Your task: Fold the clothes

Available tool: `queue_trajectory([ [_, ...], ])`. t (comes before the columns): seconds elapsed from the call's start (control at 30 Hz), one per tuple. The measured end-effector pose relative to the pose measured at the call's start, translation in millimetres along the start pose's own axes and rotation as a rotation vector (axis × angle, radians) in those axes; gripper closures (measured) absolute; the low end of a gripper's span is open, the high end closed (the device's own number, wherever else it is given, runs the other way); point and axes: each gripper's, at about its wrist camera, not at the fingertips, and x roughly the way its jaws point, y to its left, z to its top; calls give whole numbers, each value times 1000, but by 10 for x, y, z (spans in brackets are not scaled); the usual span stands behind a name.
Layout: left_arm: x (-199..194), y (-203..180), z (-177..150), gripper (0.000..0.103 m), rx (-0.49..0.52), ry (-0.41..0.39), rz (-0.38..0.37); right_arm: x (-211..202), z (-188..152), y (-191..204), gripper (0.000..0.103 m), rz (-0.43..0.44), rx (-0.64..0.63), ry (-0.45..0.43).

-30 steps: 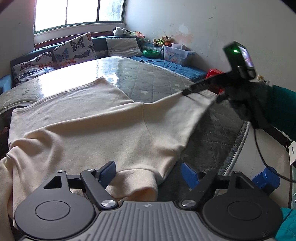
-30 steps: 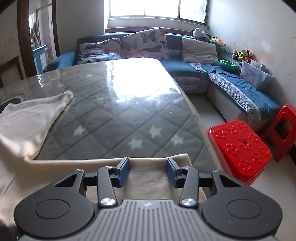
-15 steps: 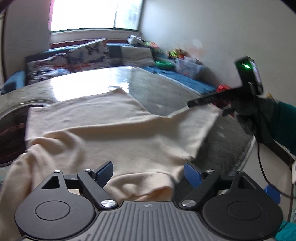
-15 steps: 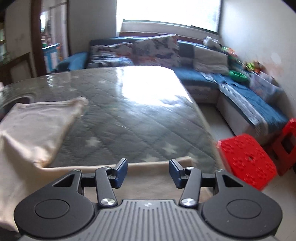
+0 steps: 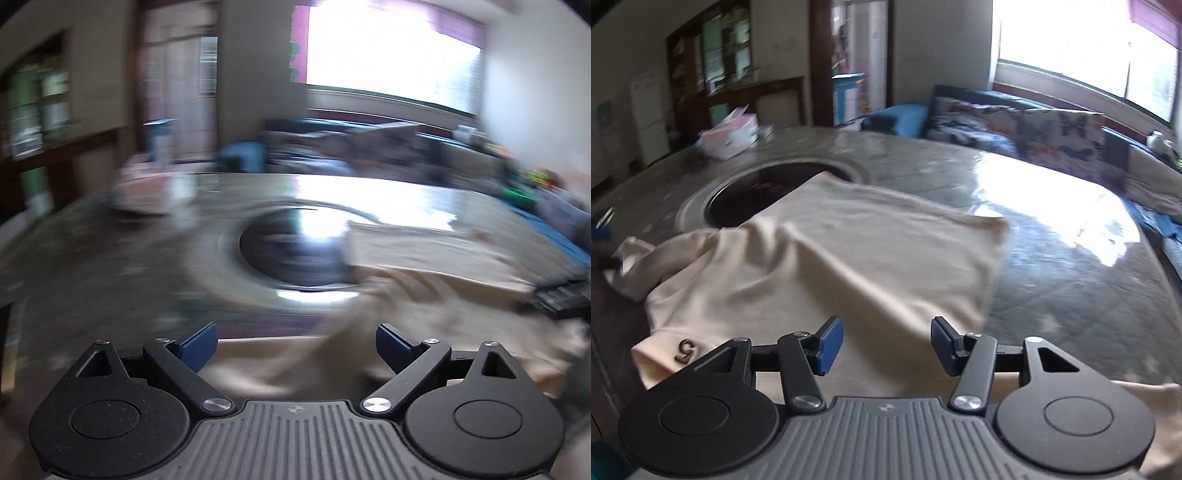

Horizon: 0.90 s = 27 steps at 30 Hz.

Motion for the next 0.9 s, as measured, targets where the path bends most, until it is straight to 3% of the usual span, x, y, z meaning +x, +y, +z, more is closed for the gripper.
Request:
queue_trajectory([
  [0.13, 116, 329, 1, 13, -65, 30, 116, 128, -34, 88, 49, 19, 1, 22],
  [0.33, 314, 455, -83, 32, -58, 91, 83, 132, -42, 95, 47, 21, 3, 20],
  [0.47, 413, 402, -145, 63, -36, 118, 39, 147, -38, 105, 47, 20, 0, 23],
  [0.6, 454, 410, -108, 90, 3, 97, 40, 163, -32, 118, 45, 16, -2, 26],
  [0.9, 736, 480, 258, 95, 169, 5, 155, 175, -29, 109, 43, 10, 4, 29],
])
